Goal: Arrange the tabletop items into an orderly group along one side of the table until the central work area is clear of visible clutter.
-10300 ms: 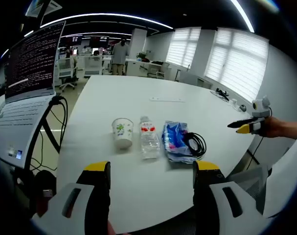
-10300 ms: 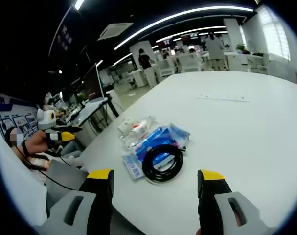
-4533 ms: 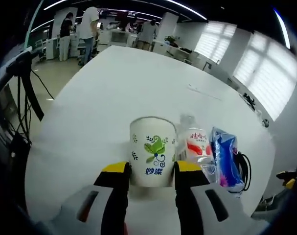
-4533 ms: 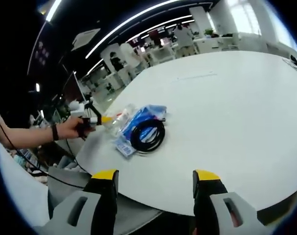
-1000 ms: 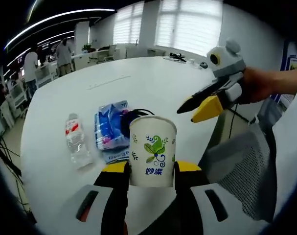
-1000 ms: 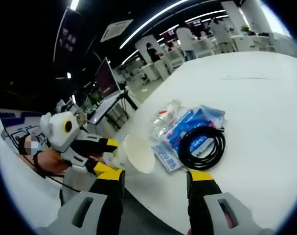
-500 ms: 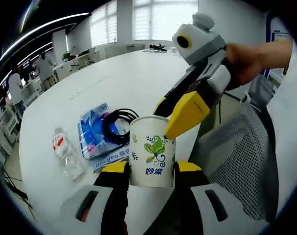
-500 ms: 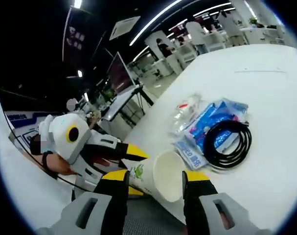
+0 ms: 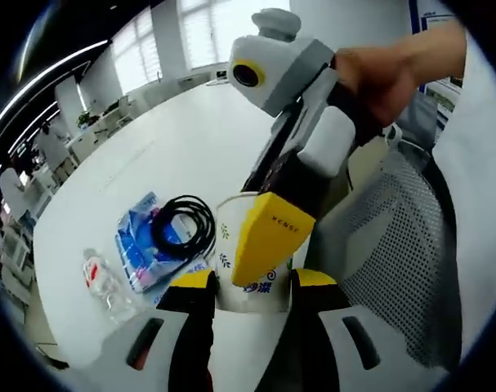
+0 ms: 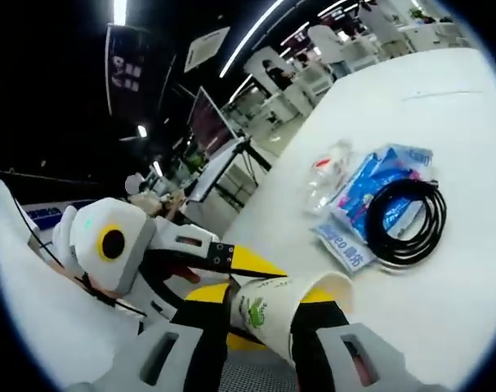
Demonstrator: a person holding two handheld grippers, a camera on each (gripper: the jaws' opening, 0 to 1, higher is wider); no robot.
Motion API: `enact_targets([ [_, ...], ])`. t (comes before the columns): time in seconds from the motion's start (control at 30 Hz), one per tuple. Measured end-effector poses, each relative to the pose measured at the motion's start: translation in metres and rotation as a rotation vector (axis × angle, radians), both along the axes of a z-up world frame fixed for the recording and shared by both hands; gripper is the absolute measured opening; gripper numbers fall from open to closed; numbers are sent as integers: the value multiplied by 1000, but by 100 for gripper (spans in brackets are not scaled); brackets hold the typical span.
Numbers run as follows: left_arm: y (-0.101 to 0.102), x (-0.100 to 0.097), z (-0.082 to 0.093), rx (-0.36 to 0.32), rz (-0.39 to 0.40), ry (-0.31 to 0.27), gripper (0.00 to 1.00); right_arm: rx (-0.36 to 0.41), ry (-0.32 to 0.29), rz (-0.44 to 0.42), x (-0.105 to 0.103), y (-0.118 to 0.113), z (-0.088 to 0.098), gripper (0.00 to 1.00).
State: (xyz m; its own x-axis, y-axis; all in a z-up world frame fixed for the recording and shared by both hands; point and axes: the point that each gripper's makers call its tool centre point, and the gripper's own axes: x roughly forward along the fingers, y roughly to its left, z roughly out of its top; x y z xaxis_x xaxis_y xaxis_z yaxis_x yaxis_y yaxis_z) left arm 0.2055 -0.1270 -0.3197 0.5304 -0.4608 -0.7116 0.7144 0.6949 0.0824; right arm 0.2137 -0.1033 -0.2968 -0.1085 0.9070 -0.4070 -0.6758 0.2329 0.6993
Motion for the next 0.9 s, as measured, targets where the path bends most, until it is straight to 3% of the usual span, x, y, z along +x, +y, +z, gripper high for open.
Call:
enact_targets([
  [0.17,0,-1,-2,16,-11,-1,36,1,5,10,-4,0,-1,3],
  [0.67,2,-1,0,8,3,-10,37,23,15,-1,-9,2,5,1],
  [0.9,2,2,3,-29,34,-10,36,20,10,1,-10,-1,3,0],
])
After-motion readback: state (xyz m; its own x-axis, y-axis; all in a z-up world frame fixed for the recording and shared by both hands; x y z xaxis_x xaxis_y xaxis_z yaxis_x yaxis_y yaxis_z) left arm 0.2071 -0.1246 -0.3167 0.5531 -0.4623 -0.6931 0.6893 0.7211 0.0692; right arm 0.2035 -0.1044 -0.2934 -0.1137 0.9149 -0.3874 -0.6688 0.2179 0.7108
